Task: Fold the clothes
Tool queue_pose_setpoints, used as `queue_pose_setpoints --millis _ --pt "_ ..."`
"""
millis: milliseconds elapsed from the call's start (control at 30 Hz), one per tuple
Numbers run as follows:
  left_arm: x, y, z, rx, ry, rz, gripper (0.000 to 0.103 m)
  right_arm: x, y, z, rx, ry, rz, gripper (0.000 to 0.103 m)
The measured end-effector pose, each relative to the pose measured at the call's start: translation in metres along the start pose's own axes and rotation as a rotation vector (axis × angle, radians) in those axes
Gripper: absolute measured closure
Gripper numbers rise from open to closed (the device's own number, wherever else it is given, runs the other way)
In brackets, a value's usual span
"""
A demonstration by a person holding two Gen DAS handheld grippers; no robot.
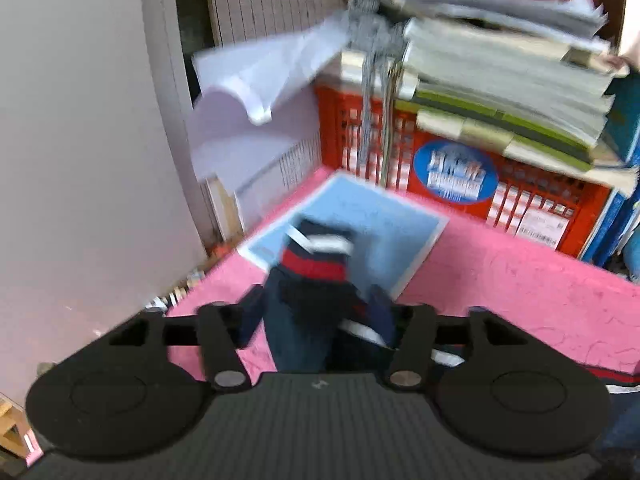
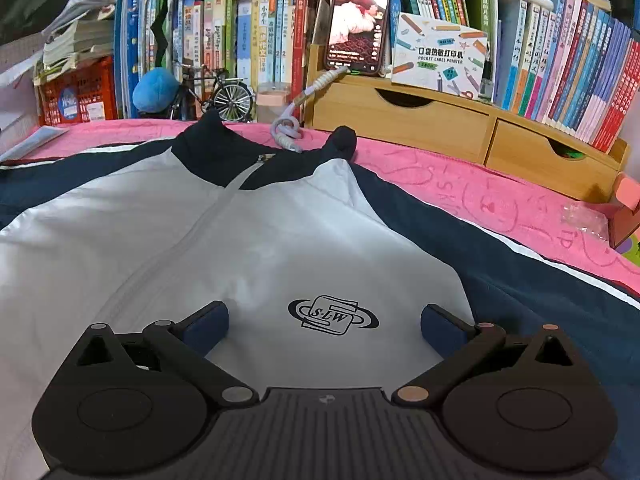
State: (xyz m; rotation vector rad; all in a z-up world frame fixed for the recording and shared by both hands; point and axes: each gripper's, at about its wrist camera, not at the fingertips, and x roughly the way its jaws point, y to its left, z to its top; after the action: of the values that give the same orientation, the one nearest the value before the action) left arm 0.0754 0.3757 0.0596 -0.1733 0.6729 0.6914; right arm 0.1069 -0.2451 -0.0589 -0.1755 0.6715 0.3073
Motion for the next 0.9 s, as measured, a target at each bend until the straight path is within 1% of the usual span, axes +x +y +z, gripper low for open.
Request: queue_pose_setpoints --millis 33,67,100,133,167,267,300,367,400,433,467,500,533,567,600,633,667,700,733,767,833,867,900 --pt "-0.009 0.001 0.000 0.022 -0.040 -0.044 0.034 0.000 0.000 0.000 0.001 0.000 0.000 0.000" --pt "-0.016 0.001 0.000 0.046 -0.075 -0.085 0.033 0.000 0.000 0.000 0.001 0.000 0.000 0.000" --pt "-0.015 -0.004 -0.003 0.087 -0.074 -0.088 0.031 0.000 0.000 0.000 0.001 0.000 0.000 0.000" --pt "-0.013 -0.009 -0.005 0.127 -0.072 -0.091 0.025 0.000 0.000 0.000 0.001 0.000 0.000 0.000" --pt "-0.011 -0.014 -0.007 0.167 -0.070 -0.094 0.023 0.000 0.000 0.000 0.000 0.000 0.000 0.000" --pt "-0.005 -0.029 -0.014 0.284 -0.063 -0.096 0.024 0.000 0.000 0.000 0.000 -0.001 0.001 0.000" --pt "0.009 -0.030 -0.015 0.291 -0.034 -0.027 0.024 0.000 -0.001 0.000 -0.001 -0.001 0.001 0.000" --pt "0.035 -0.031 -0.015 0.283 0.009 0.079 0.023 0.000 -0.001 -0.001 -0.002 -0.002 0.001 0.000" --pt "0.045 -0.031 -0.017 0.282 0.026 0.110 0.021 0.000 -0.001 -0.001 -0.003 -0.002 0.000 0.000" --pt "0.055 -0.032 -0.018 0.280 0.041 0.137 0.015 0.000 -0.001 -0.001 -0.003 -0.002 -0.001 0.000" --pt "0.056 -0.031 -0.020 0.262 0.048 0.126 0.012 0.000 -0.001 -0.001 -0.002 -0.002 0.000 0.000" --pt "0.058 -0.031 -0.021 0.244 0.055 0.114 0.012 0.000 -0.002 0.000 -0.001 -0.001 0.000 0.000" --pt "0.059 -0.030 -0.022 0.226 0.062 0.103 0.018 0.001 -0.002 0.000 0.002 0.000 0.002 0.000" --pt "0.061 -0.029 -0.023 0.208 0.069 0.092 0.050 0.001 -0.003 0.000 0.006 0.001 0.005 0.000" --pt "0.062 -0.029 -0.025 0.190 0.077 0.080 0.069 0.002 -0.004 0.000 0.011 0.003 0.007 0.000" --pt "0.064 -0.028 -0.026 0.171 0.084 0.069 0.082 0.002 -0.004 0.000 0.016 0.005 0.009 0.000" --pt "0.064 -0.027 -0.027 0.150 0.089 0.052 0.090 0.002 -0.005 0.000 0.020 0.006 0.010 0.000" --pt "0.057 -0.024 -0.020 0.089 0.077 -0.026 0.096 0.003 -0.005 0.000 0.025 0.008 0.011 0.000" --pt "0.047 -0.020 -0.012 0.003 0.068 -0.155 0.102 0.003 -0.005 0.000 0.028 0.009 0.011 0.000" --pt "0.034 -0.016 -0.004 -0.082 0.049 -0.284 0.102 0.003 -0.005 0.000 0.030 0.009 0.011 0.000" --pt "0.005 -0.008 0.014 -0.238 -0.017 -0.602 0.102 0.003 -0.005 0.000 0.031 0.009 0.010 0.000" --pt "-0.009 -0.003 0.022 -0.294 -0.054 -0.781 0.102 0.003 -0.004 0.000 0.031 0.009 0.009 0.000" --pt "-0.024 0.001 0.029 -0.325 -0.099 -0.925 0.101 0.003 -0.004 0.000 0.031 0.009 0.009 0.000"
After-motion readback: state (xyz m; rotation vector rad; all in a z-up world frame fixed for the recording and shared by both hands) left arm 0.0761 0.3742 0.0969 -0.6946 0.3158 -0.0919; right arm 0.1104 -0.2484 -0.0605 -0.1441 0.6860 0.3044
